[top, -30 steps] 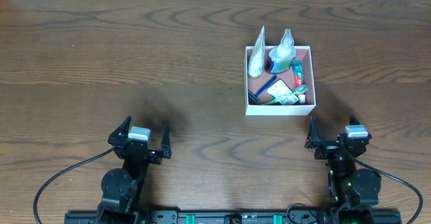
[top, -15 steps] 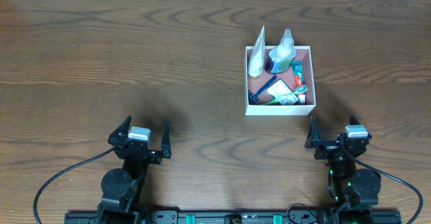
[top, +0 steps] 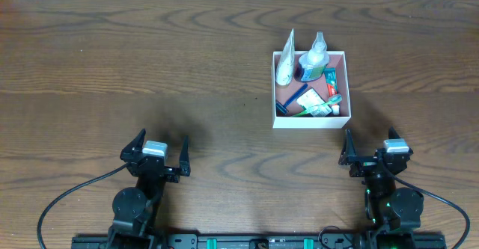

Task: Pack container

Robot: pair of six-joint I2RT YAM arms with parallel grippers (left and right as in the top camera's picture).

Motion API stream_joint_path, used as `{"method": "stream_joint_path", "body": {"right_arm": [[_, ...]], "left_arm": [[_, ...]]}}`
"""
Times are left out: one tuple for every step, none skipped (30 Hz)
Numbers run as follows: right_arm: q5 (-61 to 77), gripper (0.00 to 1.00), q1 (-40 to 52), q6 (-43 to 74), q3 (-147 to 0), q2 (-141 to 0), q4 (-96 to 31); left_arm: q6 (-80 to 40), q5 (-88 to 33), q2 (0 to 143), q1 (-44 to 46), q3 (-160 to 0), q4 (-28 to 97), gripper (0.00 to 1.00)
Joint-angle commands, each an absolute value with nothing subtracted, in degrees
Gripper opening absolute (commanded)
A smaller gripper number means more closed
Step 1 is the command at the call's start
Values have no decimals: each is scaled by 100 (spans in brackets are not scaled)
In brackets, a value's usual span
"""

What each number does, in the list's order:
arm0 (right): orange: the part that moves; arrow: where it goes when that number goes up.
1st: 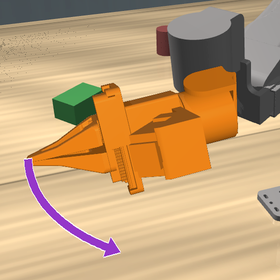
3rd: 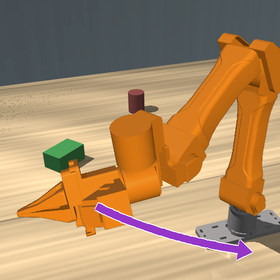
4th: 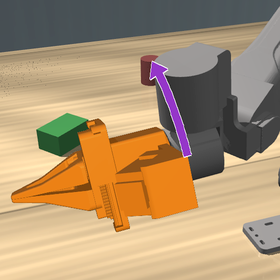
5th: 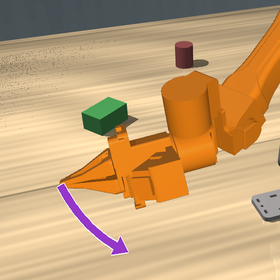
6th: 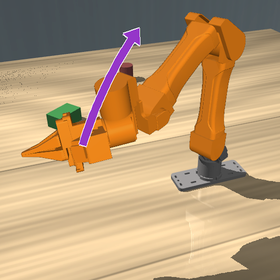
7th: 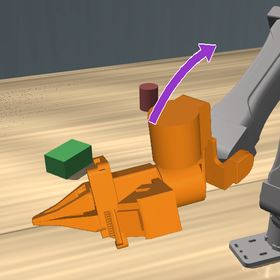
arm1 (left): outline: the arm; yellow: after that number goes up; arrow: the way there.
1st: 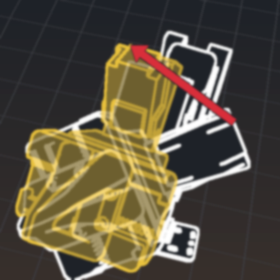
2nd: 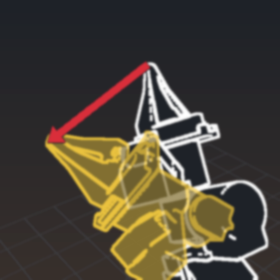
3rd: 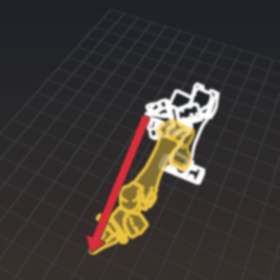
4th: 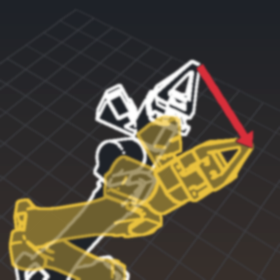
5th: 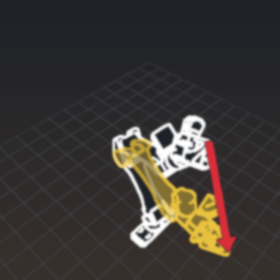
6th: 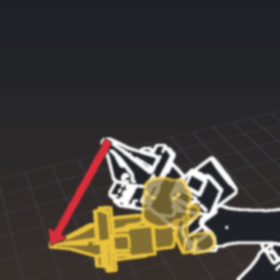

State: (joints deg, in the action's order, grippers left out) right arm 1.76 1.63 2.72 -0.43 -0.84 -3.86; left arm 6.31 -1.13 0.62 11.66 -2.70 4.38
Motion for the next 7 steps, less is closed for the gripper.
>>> {"method": "stream_joint_path", "body": {"right_arm": [[198,99,145,207,-32,-30,-410],[198,99,145,204,-32,-30,-410],[198,99,145,207,-32,-30,-410],[198,99,145,204,-32,-30,-410],[198,99,145,207,-32,-30,-410],[196,99,145,207,-32,-30,-410],[198,99,145,207,-32,-30,-410]], "left_arm": [[727,-106,23,1131,-75,502,98],[727,-106,23,1131,-75,502,98],[727,-106,23,1131,-75,502,98],[727,-108,23,1131,-75,502,98],[727,-106,23,1131,-75,502,98],[727,-106,23,1131,-75,502,98],[727,-106,23,1131,-75,502,98]]}}
